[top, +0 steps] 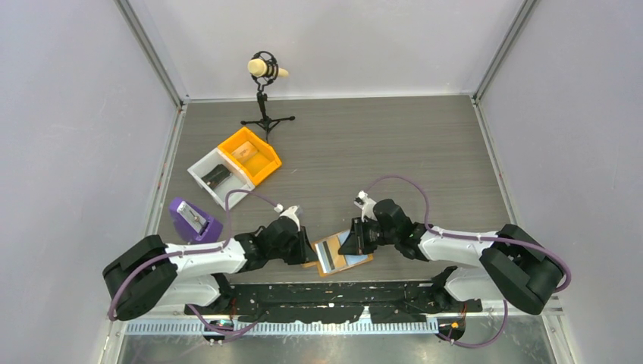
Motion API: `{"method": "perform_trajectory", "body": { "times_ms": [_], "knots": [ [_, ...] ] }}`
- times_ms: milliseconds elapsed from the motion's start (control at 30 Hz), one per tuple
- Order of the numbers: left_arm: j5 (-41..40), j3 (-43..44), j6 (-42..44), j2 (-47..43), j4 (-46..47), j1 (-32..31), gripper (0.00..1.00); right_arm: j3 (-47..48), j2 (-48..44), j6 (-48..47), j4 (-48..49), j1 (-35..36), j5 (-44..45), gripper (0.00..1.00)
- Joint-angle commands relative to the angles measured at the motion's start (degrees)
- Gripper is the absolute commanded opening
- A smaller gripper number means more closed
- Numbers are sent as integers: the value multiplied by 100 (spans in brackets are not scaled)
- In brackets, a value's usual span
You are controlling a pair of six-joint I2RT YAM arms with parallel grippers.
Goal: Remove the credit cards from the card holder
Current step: Remove the credit card from the card holder.
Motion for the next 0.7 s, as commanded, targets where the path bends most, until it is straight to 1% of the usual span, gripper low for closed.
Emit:
{"method": "perform_trajectory", "body": {
  "times_ms": [0, 33, 100, 200, 233, 300, 333, 367, 433, 667],
  "knots": [
    [-61, 43, 115, 160, -131, -22, 16, 118, -102, -150, -144, -76, 7, 15],
    [-54, 52, 115, 169, -135, -19, 16, 121, -87, -161, -143, -81, -12, 11],
    [-44, 61, 123, 162, -135, -22, 16, 102, -67, -135, -70, -91, -61, 6],
    [-52, 84, 141, 133, -173, -22, 16, 106, -15, -82, 12, -100, -152, 6],
    [-53, 88, 149, 125, -189, -22, 16, 117, -15, -51, 10, -104, -154, 13],
    [-48, 96, 158, 119, -211, -22, 16, 133, -31, -36, -22, -105, -152, 18],
    [-44, 105, 163, 124, -230, -19, 16, 132, -50, -44, -44, -114, -159, 17],
    [-36, 118, 171, 122, -254, -21, 16, 130, -50, -47, -51, -126, -171, 11],
    [-37, 117, 176, 115, -270, -22, 16, 114, -68, -24, -38, -167, -223, 6],
    [-43, 47, 151, 81, -232, -22, 16, 72, -183, 41, 29, -207, -271, 5]
  ]
}}
